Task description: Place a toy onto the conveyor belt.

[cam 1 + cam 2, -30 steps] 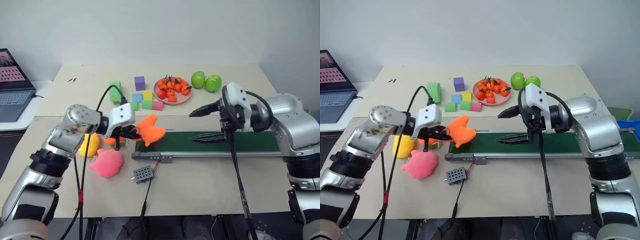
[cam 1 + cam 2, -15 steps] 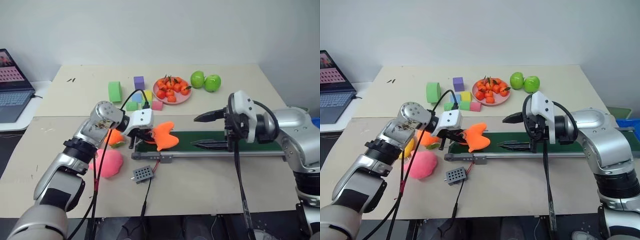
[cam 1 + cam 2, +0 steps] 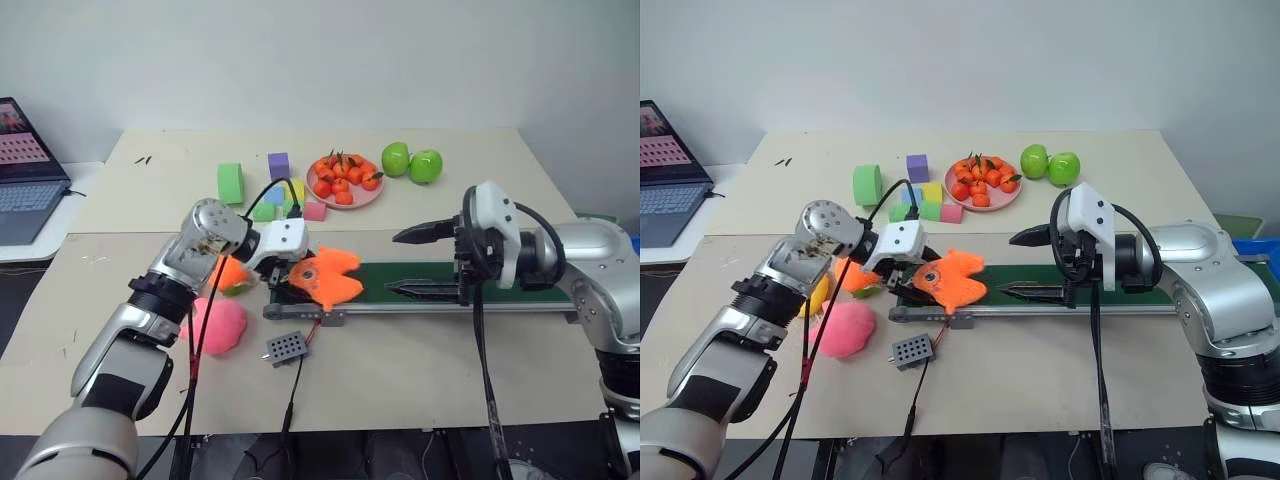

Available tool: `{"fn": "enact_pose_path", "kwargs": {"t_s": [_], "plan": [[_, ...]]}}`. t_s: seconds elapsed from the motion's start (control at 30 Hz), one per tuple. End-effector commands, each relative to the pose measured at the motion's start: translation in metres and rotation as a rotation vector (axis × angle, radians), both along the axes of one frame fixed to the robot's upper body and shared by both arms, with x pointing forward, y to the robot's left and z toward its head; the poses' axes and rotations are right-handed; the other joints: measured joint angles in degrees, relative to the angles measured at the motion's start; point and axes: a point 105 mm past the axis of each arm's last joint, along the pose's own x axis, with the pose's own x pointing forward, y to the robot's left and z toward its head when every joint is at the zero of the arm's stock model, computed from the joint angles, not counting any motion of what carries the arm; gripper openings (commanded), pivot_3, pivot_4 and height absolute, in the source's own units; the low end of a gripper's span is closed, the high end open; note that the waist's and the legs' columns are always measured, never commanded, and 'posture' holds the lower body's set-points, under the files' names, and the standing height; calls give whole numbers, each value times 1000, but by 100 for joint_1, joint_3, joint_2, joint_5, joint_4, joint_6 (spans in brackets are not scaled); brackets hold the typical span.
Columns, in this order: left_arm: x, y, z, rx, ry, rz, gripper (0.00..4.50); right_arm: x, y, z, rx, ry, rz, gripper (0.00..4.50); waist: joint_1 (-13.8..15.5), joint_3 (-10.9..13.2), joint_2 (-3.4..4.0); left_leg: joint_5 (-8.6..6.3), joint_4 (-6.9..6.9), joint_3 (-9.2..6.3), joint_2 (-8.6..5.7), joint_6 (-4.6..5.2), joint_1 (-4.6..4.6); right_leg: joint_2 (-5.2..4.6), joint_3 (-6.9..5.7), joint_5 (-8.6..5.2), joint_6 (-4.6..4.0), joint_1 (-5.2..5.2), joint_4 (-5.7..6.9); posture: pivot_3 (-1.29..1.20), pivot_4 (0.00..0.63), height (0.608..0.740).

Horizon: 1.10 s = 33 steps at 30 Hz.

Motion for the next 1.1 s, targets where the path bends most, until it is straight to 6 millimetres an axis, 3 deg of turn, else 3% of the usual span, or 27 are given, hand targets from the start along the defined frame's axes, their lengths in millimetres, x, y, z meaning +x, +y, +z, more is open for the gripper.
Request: {"fn": "enact_pose_path", "kwargs": {"t_s": [0.03, 0.23, 0.5, 0.63, 0.83, 1.1], "plan": [[-11, -21, 65, -193, -47, -28, 4458, -3, 2, 13, 8, -52, 23, 4500, 3, 1, -2, -1, 5, 0, 0, 2, -1, 0, 0, 0, 1, 0, 0, 0, 150, 740], [-8, -26, 107, -322, -96, 41, 4458, -2, 2, 14, 8, -53, 28, 4500, -20, 0, 0, -2, 15, 1, -1, 3, 3, 0, 3, 3, 5, 5, 0, 0, 150, 740], [-6, 0, 120, -427, -58, 186, 4458, 0, 0, 18, -8, -57, 38, 4500, -22, 0, 0, -2, 14, 1, 0, 2, 2, 0, 5, 3, 5, 2, 0, 0, 150, 740], [-20, 19, 112, -432, -36, 231, 4458, 1, -1, 22, -21, -59, 49, 4500, -23, 1, 0, -2, 12, 1, 0, 2, 3, 0, 6, 3, 5, 2, 0, 0, 150, 740], [-44, 59, 70, -340, -41, 372, 4458, 6, 0, 29, -20, -64, 77, 4500, -54, 1, 1, -1, 1, 5, 3, 1, 7, 1, 14, 3, 4, -3, -1, 0, 150, 740], [-40, 70, 64, -412, -80, 511, 4458, 16, 12, 37, 67, -53, 108, 4500, 44, 2, 0, -1, 4, 2, 1, -1, 9, 0, 13, 3, 4, 1, -9, 0, 150, 740]]}}
